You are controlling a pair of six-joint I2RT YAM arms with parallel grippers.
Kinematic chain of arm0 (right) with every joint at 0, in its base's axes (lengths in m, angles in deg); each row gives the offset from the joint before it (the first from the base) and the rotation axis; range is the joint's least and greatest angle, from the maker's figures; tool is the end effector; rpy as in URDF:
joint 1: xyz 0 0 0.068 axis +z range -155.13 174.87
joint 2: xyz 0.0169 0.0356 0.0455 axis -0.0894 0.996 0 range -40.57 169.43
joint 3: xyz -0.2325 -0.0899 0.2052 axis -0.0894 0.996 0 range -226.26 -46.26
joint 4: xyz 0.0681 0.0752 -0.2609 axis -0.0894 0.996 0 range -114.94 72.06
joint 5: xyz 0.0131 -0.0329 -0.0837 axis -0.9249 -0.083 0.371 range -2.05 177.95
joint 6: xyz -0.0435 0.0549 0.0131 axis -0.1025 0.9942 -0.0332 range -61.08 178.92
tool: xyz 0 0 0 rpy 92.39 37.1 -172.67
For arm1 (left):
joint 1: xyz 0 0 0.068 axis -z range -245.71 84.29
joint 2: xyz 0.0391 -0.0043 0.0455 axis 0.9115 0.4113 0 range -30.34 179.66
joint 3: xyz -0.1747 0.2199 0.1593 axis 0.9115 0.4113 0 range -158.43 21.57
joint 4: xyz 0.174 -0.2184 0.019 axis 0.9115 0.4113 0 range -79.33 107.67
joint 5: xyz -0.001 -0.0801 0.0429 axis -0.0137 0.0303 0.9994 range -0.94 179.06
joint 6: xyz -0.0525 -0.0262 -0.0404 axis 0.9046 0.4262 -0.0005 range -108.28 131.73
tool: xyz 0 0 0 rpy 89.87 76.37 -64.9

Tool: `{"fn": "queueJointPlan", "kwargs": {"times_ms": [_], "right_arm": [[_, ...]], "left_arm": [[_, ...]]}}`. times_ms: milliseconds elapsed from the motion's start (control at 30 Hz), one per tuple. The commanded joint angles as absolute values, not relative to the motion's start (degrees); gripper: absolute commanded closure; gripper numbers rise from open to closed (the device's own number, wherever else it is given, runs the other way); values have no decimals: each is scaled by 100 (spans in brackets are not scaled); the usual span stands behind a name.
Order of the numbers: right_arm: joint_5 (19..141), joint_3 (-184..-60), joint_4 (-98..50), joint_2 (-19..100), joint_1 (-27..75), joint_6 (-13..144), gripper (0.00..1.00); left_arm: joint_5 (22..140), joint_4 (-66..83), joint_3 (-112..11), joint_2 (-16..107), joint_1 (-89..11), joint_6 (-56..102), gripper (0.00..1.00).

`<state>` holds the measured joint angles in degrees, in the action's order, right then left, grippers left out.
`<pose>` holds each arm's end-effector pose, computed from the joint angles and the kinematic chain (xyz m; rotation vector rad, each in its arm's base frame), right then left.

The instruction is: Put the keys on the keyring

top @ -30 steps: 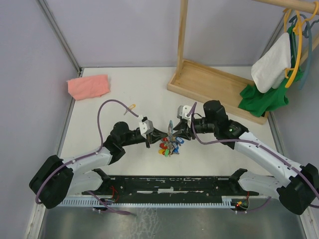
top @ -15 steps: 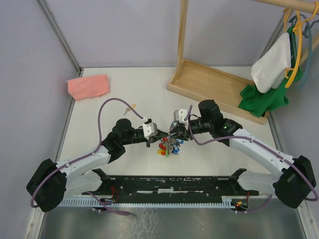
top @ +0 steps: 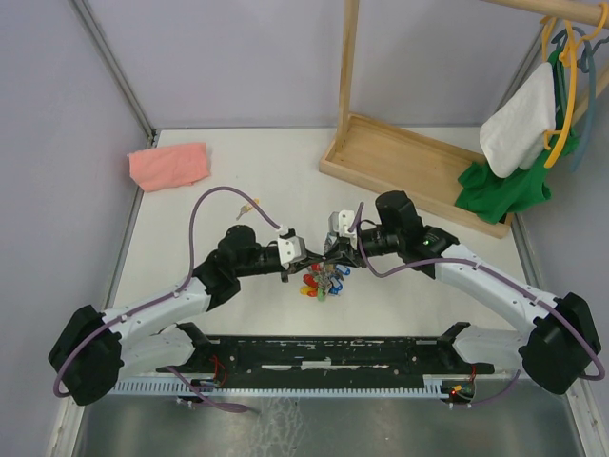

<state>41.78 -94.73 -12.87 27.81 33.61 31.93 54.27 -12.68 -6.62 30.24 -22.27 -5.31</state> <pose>0.1842 0.2021 0.3123 -1.5023 1.4429 0.9746 0.1521 -0.1902 0.2781 1.2615 1.2522 -0.8585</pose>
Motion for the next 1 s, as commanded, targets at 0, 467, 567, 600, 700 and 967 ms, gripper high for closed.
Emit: {"fn": "queueJointPlan", "kwargs": {"times_ms": [0,467,567,600,700,967], "right_arm": [[4295,-9644,-1255,2810,3431,3048,80],[4515,-9035,-2602,2611,3419,3479,99],[4455,-8724,-3373,2496,3364,3846,99],[4427,-8642,-3591,2463,3346,3943,99],[4379,-8356,-4313,2420,3283,4259,99],[4251,-7617,-6755,2535,3197,5173,99]], "left_arm": [[5743,-1110,-1110,2827,-2092,-915,97],[6302,-939,-982,2279,-1902,-749,77],[6072,-1344,-751,2304,-2087,-455,72],[5857,-1560,-661,2340,-2213,-295,70],[5180,-2494,-275,2437,-2736,360,67],[4386,-3836,112,2717,-3243,1074,63]]}}
